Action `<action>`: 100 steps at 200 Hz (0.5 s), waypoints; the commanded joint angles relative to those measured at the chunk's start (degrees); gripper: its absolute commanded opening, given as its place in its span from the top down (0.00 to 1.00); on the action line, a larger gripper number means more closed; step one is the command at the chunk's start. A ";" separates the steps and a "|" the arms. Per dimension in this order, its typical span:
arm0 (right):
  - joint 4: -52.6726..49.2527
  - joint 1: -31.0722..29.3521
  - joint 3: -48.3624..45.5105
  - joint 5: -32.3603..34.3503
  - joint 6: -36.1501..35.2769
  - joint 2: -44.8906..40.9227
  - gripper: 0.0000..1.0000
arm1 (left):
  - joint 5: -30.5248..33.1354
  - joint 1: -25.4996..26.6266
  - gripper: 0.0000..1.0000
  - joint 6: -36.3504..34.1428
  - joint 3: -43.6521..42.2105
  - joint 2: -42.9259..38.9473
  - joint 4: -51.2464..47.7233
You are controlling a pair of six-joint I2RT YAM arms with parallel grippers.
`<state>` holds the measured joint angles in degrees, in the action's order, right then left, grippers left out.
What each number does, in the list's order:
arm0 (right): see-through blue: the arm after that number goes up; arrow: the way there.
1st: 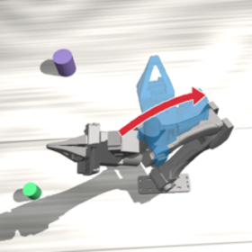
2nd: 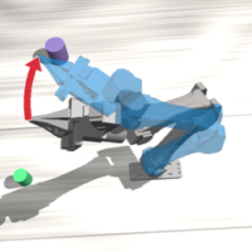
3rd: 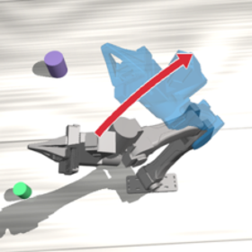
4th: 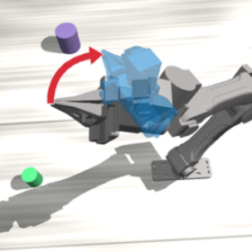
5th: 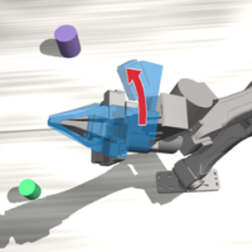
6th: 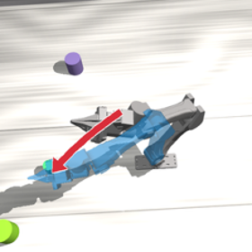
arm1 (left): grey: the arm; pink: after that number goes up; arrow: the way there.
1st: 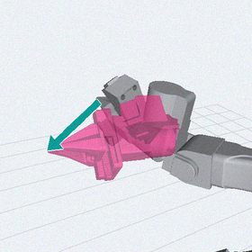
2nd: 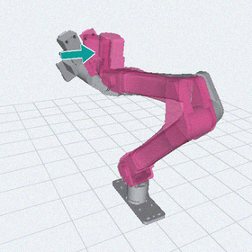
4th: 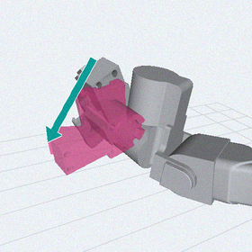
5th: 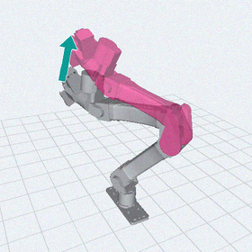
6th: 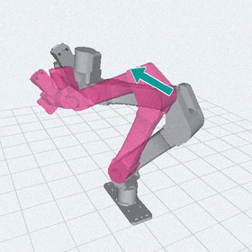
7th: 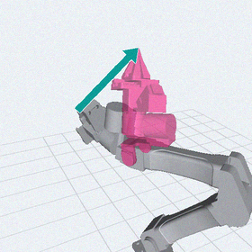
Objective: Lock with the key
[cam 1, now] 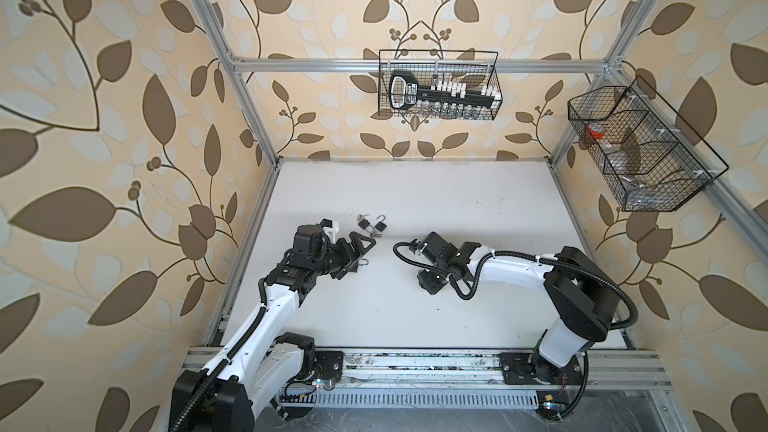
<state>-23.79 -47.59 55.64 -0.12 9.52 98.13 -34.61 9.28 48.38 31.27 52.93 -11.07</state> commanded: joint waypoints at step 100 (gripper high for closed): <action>-1.96 -0.41 1.49 2.69 -0.96 3.12 0.54 | -0.64 -0.49 0.01 -0.25 1.26 0.70 0.53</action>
<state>-23.94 -47.57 56.25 -0.10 8.71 99.57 -34.54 9.28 48.45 31.27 53.04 -10.94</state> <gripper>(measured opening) 0.479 0.989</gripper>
